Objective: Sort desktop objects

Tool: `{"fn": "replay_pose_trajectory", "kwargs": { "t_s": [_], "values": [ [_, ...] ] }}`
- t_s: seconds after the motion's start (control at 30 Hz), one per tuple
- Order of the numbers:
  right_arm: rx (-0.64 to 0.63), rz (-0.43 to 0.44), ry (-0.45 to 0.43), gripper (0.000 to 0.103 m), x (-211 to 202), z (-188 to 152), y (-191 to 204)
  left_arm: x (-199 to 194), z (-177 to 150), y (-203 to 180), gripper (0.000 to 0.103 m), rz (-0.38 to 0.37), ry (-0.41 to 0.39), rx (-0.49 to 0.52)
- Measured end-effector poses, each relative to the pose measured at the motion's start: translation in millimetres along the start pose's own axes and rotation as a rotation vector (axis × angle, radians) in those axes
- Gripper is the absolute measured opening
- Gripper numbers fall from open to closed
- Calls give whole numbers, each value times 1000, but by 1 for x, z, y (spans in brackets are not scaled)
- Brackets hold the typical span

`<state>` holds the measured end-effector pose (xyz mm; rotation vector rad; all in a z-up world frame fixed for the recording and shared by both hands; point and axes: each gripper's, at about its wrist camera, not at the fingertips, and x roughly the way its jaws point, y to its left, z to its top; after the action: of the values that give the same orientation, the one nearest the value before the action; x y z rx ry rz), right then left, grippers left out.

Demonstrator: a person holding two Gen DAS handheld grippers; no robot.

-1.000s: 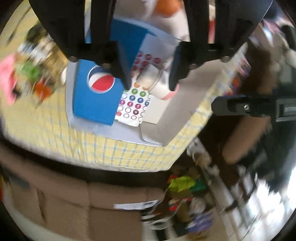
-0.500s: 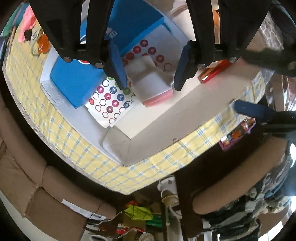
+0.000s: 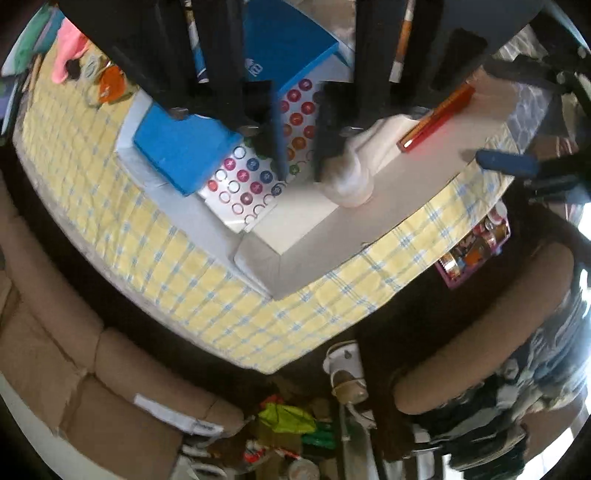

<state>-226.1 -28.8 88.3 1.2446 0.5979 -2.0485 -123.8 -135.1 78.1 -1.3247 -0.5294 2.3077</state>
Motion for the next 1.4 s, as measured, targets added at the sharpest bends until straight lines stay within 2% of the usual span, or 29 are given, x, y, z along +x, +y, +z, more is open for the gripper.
{"fn": "replay_pose_trajectory", "kwargs": {
  "t_s": [0.03,0.07,0.17,0.3,0.47,0.53,0.67,0.83,1.07,1.1,1.23,1.4],
  "values": [
    [-24,-24,-4,58,-1,-1,3,1,0,-4,67,18,2,26],
    [-37,-39,-4,63,0,-3,6,2,1,-7,67,25,0,45],
    [-36,-57,31,63,12,-6,13,5,-1,-10,67,4,1,45],
    [-30,-41,24,60,20,-6,23,16,-5,-12,67,-3,34,45],
    [104,-9,-3,58,15,-14,17,14,-9,-20,68,-3,26,62],
    [154,22,-35,58,3,-22,15,13,-11,-24,76,15,24,81],
    [241,40,-56,60,-18,-46,11,12,-14,-30,80,56,18,109],
    [305,25,-98,70,-41,-75,11,7,-19,-38,87,91,6,135],
    [350,7,-123,73,-69,-110,18,0,-29,-52,97,117,-18,143],
    [352,2,-125,76,-73,-116,21,-1,-32,-53,102,109,-19,139],
    [363,6,-166,92,-87,-133,30,-4,-42,-60,103,129,-15,150],
    [401,-2,-188,99,-100,-157,36,-10,-56,-65,103,155,-14,135]
  ]
}}
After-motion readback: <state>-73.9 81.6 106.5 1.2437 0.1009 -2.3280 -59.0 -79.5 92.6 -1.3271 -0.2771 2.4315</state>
